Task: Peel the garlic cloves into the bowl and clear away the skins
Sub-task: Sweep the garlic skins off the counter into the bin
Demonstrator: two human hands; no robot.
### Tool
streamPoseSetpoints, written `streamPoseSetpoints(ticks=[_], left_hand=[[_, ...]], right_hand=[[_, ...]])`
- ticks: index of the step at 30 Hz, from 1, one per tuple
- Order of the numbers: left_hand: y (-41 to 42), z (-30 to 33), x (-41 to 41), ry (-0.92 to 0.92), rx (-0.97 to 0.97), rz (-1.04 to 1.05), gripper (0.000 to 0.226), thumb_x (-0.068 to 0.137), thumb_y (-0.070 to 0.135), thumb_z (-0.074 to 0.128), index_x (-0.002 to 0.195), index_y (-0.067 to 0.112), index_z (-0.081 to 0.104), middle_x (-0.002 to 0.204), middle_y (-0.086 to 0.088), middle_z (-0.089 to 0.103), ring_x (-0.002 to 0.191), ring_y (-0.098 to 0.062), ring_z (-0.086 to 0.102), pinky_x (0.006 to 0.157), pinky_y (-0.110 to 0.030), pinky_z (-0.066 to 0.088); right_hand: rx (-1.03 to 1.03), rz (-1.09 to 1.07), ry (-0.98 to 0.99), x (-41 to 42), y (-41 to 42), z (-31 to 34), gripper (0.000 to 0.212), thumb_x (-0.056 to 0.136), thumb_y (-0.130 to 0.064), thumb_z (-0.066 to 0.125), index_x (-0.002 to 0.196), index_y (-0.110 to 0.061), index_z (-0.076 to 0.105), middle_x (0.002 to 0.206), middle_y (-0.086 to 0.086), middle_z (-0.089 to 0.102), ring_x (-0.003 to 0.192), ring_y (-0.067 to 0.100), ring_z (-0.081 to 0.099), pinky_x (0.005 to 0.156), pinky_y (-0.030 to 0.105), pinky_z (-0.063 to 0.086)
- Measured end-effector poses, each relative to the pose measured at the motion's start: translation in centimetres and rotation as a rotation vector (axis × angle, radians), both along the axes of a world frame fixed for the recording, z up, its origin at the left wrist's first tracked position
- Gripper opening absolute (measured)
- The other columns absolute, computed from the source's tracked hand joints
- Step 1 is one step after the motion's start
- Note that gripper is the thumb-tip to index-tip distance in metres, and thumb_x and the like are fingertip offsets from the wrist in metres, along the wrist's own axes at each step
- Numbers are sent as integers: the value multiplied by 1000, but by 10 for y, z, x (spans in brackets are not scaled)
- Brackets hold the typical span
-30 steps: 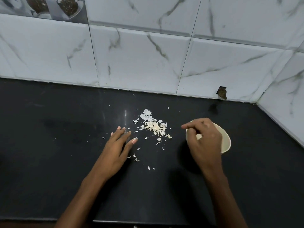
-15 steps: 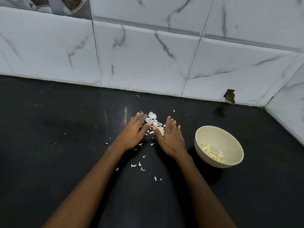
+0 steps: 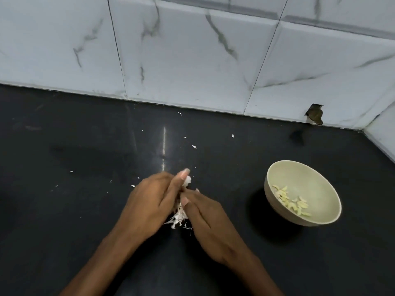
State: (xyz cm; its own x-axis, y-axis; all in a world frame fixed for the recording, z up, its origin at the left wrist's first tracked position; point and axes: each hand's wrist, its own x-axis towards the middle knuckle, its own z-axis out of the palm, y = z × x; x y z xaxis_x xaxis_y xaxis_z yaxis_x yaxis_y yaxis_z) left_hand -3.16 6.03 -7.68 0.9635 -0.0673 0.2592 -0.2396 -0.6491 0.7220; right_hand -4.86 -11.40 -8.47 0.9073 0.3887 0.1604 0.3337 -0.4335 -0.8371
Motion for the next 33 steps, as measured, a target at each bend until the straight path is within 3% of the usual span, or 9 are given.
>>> streamPoseSetpoints(ticks=[2, 6, 8, 10, 14, 18, 23, 27, 33], left_hand=[[4, 0, 5, -58, 37, 87, 67, 106, 66, 31, 76, 18, 67, 77, 7, 64, 76, -10, 63, 73, -38, 51], [1, -6, 59, -184, 109, 55, 62, 106, 61, 35, 96, 19, 80, 108, 7, 70, 101, -15, 61, 92, -35, 47], [-6, -14, 104, -157, 145, -19, 60, 104, 64, 36, 117, 24, 78, 130, 1, 68, 126, -20, 57, 107, -41, 43], [-18, -19, 141, -31, 198, -87, 59, 104, 63, 40, 141, 25, 64, 155, -3, 52, 150, -20, 37, 123, -47, 29], [-35, -35, 174, 50, 452, -222, 75, 104, 65, 29, 163, 20, 29, 172, 2, 16, 159, -10, 5, 130, -44, 1], [-27, -40, 177, -26, 538, -319, 59, 111, 46, 31, 162, 15, 29, 172, -1, 15, 159, -10, 7, 129, -35, 0], [-13, -37, 154, -46, 399, -355, 50, 112, 33, 40, 157, 12, 41, 168, -3, 28, 157, -12, 20, 129, -32, 7], [-2, -37, 115, -14, 330, -359, 56, 108, 44, 38, 156, 16, 45, 165, 1, 34, 155, -6, 22, 130, -37, 14], [24, -26, 41, 58, 200, -377, 41, 111, 32, 45, 150, 25, 52, 159, 11, 40, 148, 13, 24, 123, -11, 6]], right_hand=[[95, -211, -37, 10, -1, 8, 38, 111, -36, 43, 102, -19, 76, 97, -10, 76, 95, 6, 71, 93, 34, 53], [113, -557, -215, 78, -13, 15, 33, 106, -32, 54, 90, -18, 79, 87, -5, 73, 85, 10, 68, 79, 23, 47], [14, -676, -186, 118, -19, 14, 32, 107, -33, 52, 103, -13, 77, 107, 6, 68, 103, 20, 63, 87, 24, 40], [-134, -791, -77, 152, -27, 4, 44, 108, -41, 46, 131, -9, 65, 137, 14, 56, 129, 29, 50, 108, 32, 36], [-356, -910, 62, 188, -42, -14, 86, 105, -61, 36, 160, 3, 22, 168, 28, 16, 158, 38, 10, 130, 48, 3], [-620, -775, 156, 207, -46, -14, 103, 99, -77, 17, 163, 3, 4, 171, 26, 0, 161, 32, -7, 129, 44, -9], [-753, -467, 73, 190, -34, -15, 88, 106, -66, 13, 164, 1, 3, 173, 18, -5, 161, 24, -10, 130, 40, -8], [-763, -211, -12, 154, -25, -13, 69, 112, -48, 17, 165, -6, 6, 174, 10, -4, 160, 16, -10, 129, 34, -10], [-642, 29, -124, 72, -3, -14, 57, 113, -33, 19, 166, -12, 11, 174, 2, 2, 158, 3, -7, 129, 28, -7]])
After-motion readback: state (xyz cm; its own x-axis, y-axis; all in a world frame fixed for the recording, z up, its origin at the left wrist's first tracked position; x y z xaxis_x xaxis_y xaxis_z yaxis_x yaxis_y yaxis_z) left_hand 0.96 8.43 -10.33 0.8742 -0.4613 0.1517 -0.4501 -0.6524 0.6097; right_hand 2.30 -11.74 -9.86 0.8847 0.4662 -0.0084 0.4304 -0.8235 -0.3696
